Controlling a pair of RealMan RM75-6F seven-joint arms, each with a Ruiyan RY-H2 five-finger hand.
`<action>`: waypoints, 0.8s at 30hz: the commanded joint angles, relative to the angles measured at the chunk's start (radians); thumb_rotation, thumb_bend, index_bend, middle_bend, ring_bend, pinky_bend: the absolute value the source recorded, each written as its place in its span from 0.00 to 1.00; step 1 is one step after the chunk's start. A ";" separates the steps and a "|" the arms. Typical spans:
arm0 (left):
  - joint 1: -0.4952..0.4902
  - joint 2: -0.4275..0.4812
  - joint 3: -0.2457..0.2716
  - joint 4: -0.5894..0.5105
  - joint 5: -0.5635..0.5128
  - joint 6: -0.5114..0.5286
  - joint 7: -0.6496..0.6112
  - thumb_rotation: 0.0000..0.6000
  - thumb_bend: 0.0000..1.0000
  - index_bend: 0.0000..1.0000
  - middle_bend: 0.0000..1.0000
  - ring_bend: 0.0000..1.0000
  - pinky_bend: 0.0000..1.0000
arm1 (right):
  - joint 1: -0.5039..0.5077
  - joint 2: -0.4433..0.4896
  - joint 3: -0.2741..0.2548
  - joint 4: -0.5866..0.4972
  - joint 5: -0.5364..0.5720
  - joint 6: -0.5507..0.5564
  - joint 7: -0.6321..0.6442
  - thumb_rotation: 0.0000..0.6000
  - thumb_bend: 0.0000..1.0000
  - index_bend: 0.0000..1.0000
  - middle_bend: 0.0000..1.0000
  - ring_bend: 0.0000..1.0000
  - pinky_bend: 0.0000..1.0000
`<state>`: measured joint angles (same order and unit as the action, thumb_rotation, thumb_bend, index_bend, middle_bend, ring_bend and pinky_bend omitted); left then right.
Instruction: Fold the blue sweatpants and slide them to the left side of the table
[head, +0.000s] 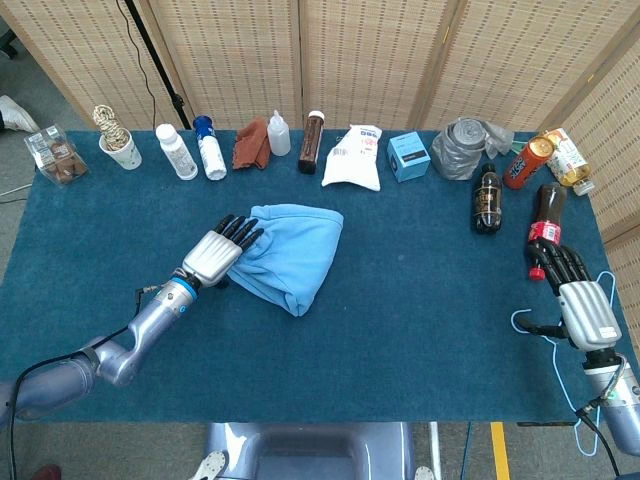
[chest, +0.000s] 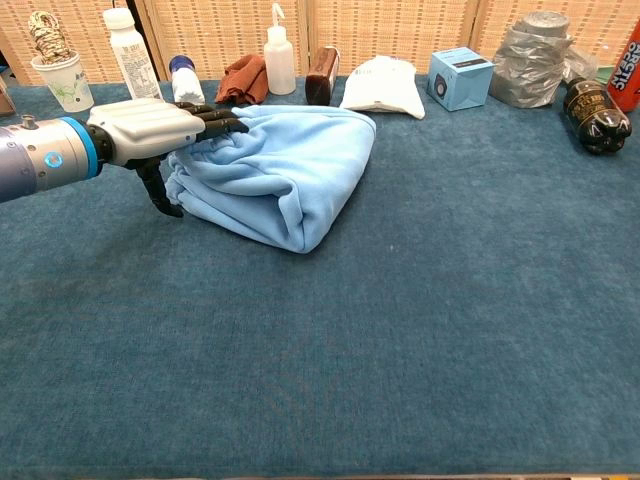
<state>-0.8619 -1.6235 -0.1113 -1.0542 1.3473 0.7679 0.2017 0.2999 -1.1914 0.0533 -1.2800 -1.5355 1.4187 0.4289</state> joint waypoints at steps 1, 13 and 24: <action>-0.009 -0.028 0.002 0.034 0.013 0.002 -0.029 1.00 0.01 0.00 0.00 0.00 0.00 | -0.001 0.001 0.002 0.003 0.000 -0.004 0.006 1.00 0.00 0.00 0.00 0.00 0.00; -0.029 -0.070 0.001 0.102 0.002 -0.018 -0.020 1.00 0.00 0.00 0.00 0.00 0.00 | -0.006 0.003 0.009 0.006 -0.009 -0.006 0.021 1.00 0.00 0.00 0.00 0.00 0.00; -0.035 -0.103 -0.006 0.128 -0.031 -0.019 0.055 1.00 0.48 0.00 0.00 0.02 0.17 | -0.011 0.011 0.014 -0.006 -0.023 0.004 0.029 1.00 0.00 0.00 0.00 0.00 0.00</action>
<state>-0.8975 -1.7205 -0.1156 -0.9302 1.3233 0.7473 0.2447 0.2889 -1.1806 0.0666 -1.2859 -1.5581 1.4221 0.4581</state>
